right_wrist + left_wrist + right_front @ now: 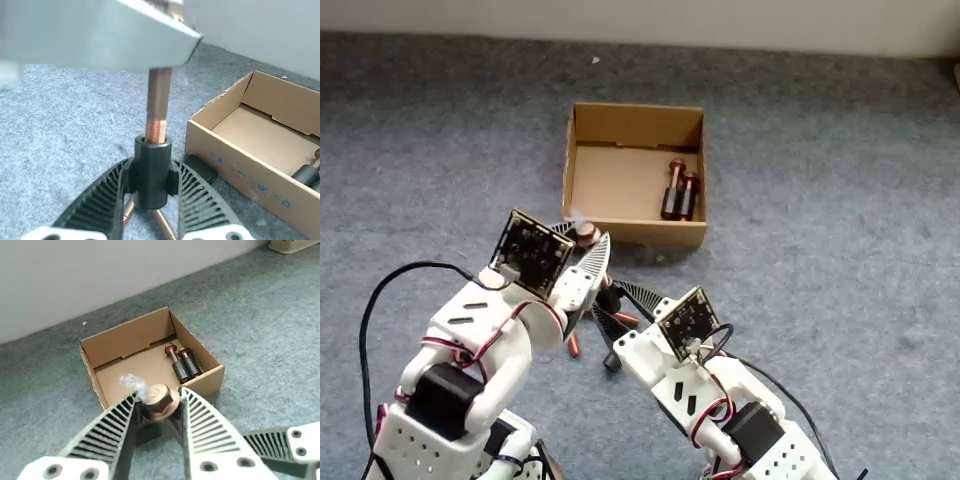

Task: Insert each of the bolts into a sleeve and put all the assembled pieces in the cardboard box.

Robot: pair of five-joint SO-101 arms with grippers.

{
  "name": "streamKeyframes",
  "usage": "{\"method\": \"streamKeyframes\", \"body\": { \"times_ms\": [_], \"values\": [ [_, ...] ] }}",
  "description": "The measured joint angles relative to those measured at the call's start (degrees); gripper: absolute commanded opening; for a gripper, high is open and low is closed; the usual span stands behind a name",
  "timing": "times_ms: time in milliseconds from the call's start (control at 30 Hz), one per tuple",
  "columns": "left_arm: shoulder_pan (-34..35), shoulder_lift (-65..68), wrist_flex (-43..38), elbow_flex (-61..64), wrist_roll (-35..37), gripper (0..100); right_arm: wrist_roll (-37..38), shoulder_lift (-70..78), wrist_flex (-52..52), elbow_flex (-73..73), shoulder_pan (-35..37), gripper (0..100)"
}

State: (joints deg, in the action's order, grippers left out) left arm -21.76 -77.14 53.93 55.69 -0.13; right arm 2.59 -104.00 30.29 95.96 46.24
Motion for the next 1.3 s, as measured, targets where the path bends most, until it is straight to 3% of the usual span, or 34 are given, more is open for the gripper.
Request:
{"method": "streamKeyframes", "body": {
  "times_ms": [167, 300, 367, 700, 900, 1167, 1300],
  "values": [
    [-0.7, 0.0, 0.0, 2.2, -0.4, 3, 0.0, 0.0, 0.0, 0.0, 0.0, 0.5],
    [-0.8, 0.0, 0.0, 2.2, -2.1, 21, -0.1, 0.0, 0.0, 0.0, 0.0, 0.5],
    [-0.8, 0.0, 0.4, 2.2, -2.4, 25, -0.1, 0.1, 0.0, 0.0, 0.0, 0.5],
    [5.0, -0.1, 5.9, -2.9, -0.9, 24, 0.0, 0.1, 0.0, 0.0, -3.1, 0.5],
    [12.7, -0.1, 10.5, -4.7, -0.6, 13, 0.0, 0.1, 0.0, 0.0, -4.1, 0.5],
    [30.1, -0.1, 12.0, 6.2, -0.7, 1, 0.0, 0.1, 0.1, 0.0, -8.2, 0.5],
    [32.9, -0.1, 12.0, 14.9, -5.7, 1, 0.0, 0.1, 1.1, -0.1, -8.8, 0.5]
  ]
}}
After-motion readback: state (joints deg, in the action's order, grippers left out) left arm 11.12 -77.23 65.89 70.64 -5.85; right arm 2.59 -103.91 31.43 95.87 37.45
